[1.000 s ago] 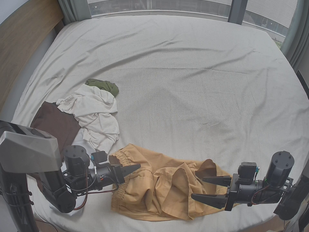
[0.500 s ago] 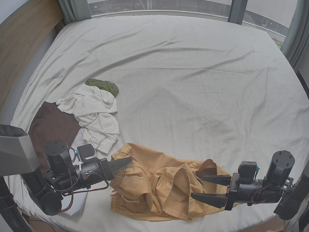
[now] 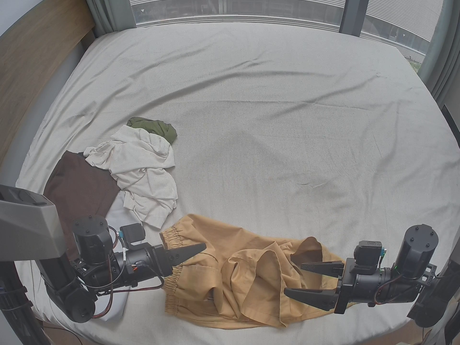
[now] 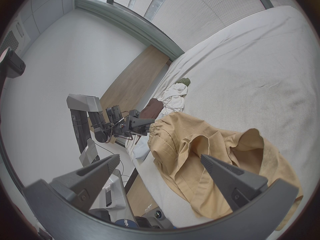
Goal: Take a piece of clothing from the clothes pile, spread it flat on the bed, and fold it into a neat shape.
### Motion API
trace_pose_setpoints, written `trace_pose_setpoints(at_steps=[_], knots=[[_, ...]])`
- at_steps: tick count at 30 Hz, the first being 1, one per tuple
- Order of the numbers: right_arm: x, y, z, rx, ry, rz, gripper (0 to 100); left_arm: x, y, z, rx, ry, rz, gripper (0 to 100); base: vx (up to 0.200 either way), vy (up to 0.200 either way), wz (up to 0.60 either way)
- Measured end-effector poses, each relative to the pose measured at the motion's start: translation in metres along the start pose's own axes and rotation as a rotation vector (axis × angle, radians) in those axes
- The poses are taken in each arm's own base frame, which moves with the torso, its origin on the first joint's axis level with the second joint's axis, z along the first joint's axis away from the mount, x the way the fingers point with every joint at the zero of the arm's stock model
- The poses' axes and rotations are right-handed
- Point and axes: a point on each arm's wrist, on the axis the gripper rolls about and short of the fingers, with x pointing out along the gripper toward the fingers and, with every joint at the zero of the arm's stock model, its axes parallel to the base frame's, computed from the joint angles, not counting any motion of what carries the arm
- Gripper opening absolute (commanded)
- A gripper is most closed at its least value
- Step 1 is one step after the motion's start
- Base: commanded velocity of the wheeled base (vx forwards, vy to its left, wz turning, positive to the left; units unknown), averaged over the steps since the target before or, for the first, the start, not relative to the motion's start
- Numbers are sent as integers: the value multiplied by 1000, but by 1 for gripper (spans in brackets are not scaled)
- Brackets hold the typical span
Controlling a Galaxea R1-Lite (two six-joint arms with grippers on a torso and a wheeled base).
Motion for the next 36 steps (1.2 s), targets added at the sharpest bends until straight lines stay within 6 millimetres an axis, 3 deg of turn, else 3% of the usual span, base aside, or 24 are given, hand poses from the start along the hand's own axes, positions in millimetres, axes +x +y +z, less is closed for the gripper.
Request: trace_pose_setpoints(at_steps=[14, 15, 36], knots=[[0, 0, -1, 2, 3, -3, 100, 0, 7, -13, -28, 60, 15, 100, 0, 0, 0], [0, 0, 0, 2, 3, -2, 100, 0, 7, -13, -29, 61, 17, 0, 0, 0, 0], [2, -1, -2, 4, 9, -3, 100, 4, 4, -5, -8, 27, 0, 0, 0, 0, 0]])
